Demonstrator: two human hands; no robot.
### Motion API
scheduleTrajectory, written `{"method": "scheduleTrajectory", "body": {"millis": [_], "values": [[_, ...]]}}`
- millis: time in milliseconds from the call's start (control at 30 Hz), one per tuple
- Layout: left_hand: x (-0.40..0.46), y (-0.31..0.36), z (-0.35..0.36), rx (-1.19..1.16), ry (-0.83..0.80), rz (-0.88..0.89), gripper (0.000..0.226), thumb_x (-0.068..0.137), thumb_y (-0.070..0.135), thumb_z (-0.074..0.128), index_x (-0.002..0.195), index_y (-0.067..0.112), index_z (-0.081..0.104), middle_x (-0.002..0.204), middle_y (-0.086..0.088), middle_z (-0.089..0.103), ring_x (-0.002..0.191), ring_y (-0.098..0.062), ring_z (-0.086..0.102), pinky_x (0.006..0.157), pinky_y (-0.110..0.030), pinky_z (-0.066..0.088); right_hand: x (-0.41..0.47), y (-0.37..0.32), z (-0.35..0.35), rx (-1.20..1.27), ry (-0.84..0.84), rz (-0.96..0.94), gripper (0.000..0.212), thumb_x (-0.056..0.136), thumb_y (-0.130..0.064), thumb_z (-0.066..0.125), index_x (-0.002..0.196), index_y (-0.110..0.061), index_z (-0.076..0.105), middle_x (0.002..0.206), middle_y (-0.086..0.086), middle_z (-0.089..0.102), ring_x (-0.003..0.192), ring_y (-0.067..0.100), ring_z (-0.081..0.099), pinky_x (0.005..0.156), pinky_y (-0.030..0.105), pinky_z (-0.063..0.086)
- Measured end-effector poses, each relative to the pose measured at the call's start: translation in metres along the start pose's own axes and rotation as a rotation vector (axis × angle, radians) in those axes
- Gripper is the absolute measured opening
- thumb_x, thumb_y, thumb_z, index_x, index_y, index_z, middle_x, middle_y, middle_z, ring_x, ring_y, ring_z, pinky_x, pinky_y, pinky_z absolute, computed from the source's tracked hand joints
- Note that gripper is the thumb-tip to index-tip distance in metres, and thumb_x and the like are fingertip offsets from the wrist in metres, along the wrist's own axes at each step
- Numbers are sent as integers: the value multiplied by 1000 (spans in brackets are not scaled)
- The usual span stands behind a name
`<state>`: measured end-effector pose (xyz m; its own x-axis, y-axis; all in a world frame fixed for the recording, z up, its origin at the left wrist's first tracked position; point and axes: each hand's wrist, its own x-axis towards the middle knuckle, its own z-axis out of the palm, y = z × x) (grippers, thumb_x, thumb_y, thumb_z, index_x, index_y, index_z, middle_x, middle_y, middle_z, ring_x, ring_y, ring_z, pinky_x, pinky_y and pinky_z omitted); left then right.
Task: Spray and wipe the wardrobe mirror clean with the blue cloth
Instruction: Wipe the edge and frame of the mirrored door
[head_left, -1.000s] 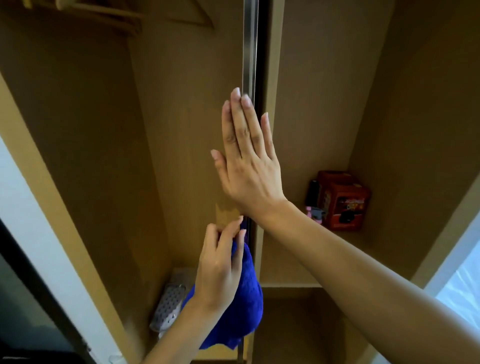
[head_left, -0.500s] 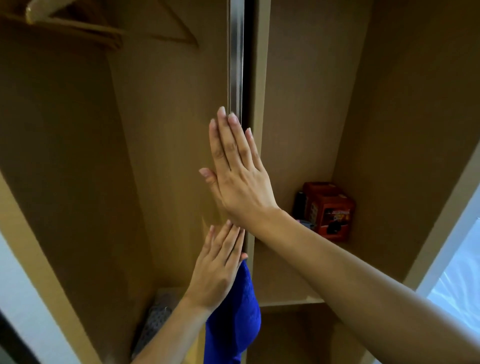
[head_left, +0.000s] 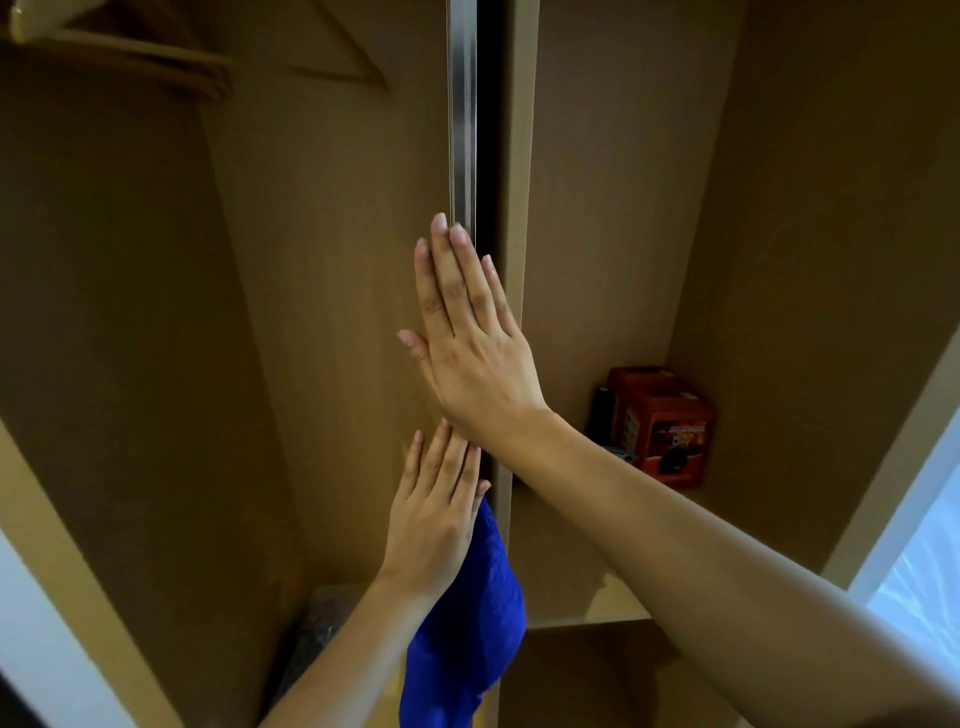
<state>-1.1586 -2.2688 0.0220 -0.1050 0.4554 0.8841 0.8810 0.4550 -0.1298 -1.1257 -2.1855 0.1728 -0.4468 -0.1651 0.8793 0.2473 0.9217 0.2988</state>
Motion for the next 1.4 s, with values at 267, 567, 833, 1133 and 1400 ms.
{"method": "scheduleTrajectory", "body": {"millis": [267,567,833,1133,1400], "values": [[5,-8,12,7,-7,-5,40,106,28,26,136,5,37,141,-13,38,141,-22,21,119,-42,13,4,5,13,4,-10,2,67,104,-38,33,151,-1,3,158,14,-2,148,27,1,123,38,1],[10,-11,-4,-94,90,46,34,105,21,36,134,5,42,137,-12,46,138,-21,32,117,-45,26,4,5,5,17,-83,7,64,105,-39,29,153,-3,6,160,16,0,150,25,-5,123,39,-2],[49,-28,-65,-62,169,64,29,103,21,39,103,3,62,96,-13,71,87,-24,65,75,-34,54,-4,2,-41,486,-165,142,52,104,-40,23,143,-14,46,163,3,13,150,13,-7,122,36,-6],[107,-46,-136,-320,175,-92,46,104,39,23,89,8,53,66,9,49,48,-3,45,45,-8,33,-25,-9,-80,1120,-574,332,49,94,-59,35,108,-26,68,123,-9,63,118,0,52,101,26,43],[148,-63,-165,-380,94,-87,43,100,47,24,92,15,50,60,16,44,50,-4,49,50,-10,34,-5,3,-94,1524,-722,619,51,78,-33,78,119,-13,56,117,4,67,106,21,66,100,44,50]]}}
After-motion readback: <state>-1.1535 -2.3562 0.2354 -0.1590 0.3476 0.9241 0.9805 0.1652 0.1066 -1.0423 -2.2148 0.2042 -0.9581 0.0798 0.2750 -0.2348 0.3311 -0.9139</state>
